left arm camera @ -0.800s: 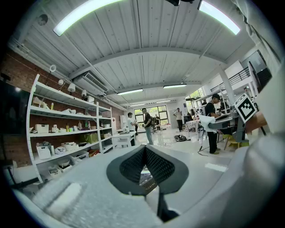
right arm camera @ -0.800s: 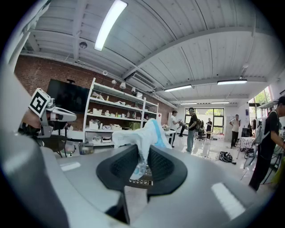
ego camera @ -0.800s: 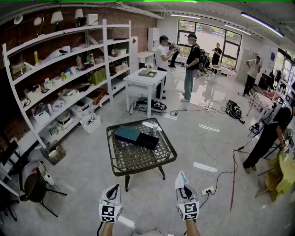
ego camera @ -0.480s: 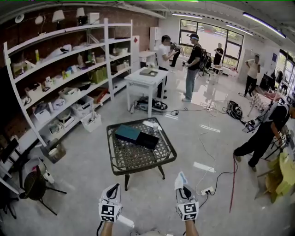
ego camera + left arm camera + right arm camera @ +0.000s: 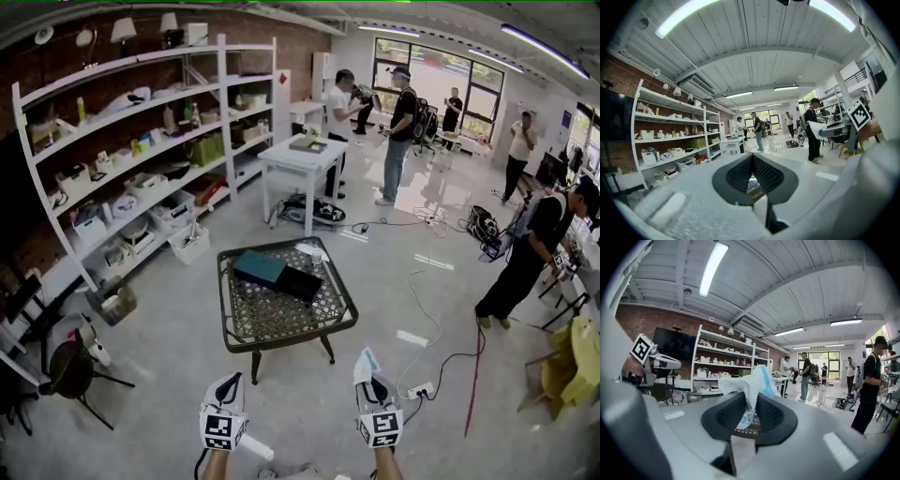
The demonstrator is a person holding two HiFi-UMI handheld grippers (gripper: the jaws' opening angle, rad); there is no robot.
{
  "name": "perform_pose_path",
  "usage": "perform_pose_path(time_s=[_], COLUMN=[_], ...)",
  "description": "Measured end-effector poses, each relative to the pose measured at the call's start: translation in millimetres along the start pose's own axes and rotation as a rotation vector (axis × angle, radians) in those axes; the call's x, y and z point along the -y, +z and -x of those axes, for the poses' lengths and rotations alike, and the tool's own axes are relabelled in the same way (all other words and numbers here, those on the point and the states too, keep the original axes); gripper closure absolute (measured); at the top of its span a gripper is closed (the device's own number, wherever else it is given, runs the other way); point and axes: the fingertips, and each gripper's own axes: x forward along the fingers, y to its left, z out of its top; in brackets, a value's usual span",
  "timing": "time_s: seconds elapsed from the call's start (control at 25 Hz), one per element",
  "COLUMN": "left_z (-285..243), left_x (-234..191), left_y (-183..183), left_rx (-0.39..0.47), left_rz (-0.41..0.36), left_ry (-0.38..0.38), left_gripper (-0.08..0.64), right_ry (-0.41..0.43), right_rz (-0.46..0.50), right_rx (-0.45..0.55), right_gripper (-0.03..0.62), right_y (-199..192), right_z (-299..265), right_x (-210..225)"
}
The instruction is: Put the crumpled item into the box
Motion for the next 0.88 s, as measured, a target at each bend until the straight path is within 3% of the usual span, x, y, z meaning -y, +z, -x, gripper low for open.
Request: perform_pose_path(time_s=[0.48, 0.88], left_z=[-27.5, -64.7], left_x=[32.3, 27.8], left_y=[5.4, 6.3], left_rx=[-0.013, -0.019], left_rz=[-0.011, -0.019], left_ry=[0.024, 0.008], left_gripper=[0.555, 0.555], right_ry=[0.048, 0.058], right_rz=[0.004, 0.001], right_rx=[0.005, -0.008], right_gripper=[0.520, 0.520], right_y=[-8.1, -14.2], right_z=[-9.0, -38.6], right_x=[36.9, 50.1])
